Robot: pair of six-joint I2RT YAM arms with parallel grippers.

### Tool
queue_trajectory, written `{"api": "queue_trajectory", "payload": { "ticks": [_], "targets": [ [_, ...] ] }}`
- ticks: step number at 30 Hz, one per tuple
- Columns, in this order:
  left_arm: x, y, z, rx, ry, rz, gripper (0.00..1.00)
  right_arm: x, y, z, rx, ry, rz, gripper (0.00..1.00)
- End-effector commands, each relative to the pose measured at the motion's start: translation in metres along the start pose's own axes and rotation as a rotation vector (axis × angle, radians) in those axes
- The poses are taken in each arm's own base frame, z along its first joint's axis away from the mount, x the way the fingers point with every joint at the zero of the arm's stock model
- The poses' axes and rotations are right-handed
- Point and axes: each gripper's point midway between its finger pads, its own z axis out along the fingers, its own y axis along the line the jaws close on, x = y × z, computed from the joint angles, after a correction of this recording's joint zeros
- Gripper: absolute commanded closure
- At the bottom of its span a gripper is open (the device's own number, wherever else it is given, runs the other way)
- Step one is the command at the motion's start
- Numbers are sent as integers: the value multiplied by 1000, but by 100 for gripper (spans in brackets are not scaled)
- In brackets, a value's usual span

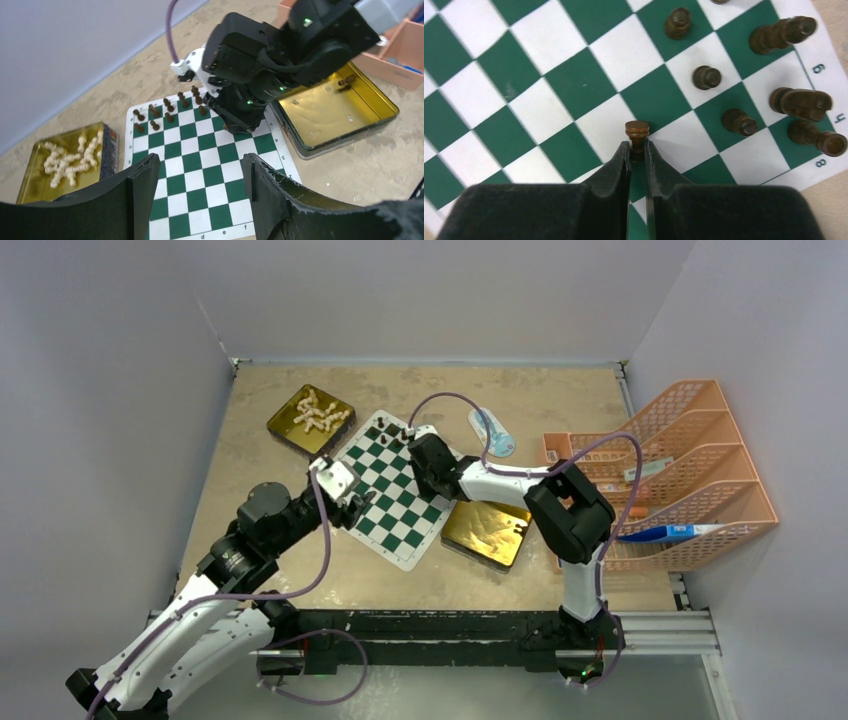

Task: Set up the chess pieces on the board
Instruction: Pick up the chess piece from the chessboard, then place the chess piece on the chessboard.

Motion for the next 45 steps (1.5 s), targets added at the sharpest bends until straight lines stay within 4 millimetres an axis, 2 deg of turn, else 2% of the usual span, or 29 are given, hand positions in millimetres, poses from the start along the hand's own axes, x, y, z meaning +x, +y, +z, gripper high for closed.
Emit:
{"api": "queue_trajectory", "payload": {
  "ticks": [1,4,9,13,17,24,30,39,45],
  "targets": [
    [-22,-19,-2,151,-119,230,37,-33,25,-34,-140,-78,-10,90],
    [-26,-37,-6,279,-177,437,37,-39,34,-50,-207,-87,-39,91],
    [-14,-68,-14,497,-252,726,38,-48,54,-85,-358,-119,-66,92],
    [-1,-75,-9,577,-250,869,40,-48,73,-121,-519,-145,-100,92],
    [2,-75,-2,601,-254,983,44,-46,87,-151,-655,-164,-141,91],
    [23,-63,13,651,-106,1070,46,-49,105,-188,-824,-214,-176,91],
    [28,-56,24,632,-66,1098,45,-45,116,-211,-942,-233,-207,91],
    [28,-57,34,645,-70,1104,47,-41,120,-231,-1018,-235,-249,91],
    [23,-58,39,636,-78,1059,60,-44,120,-237,-1018,-243,-250,91]
  ]
}}
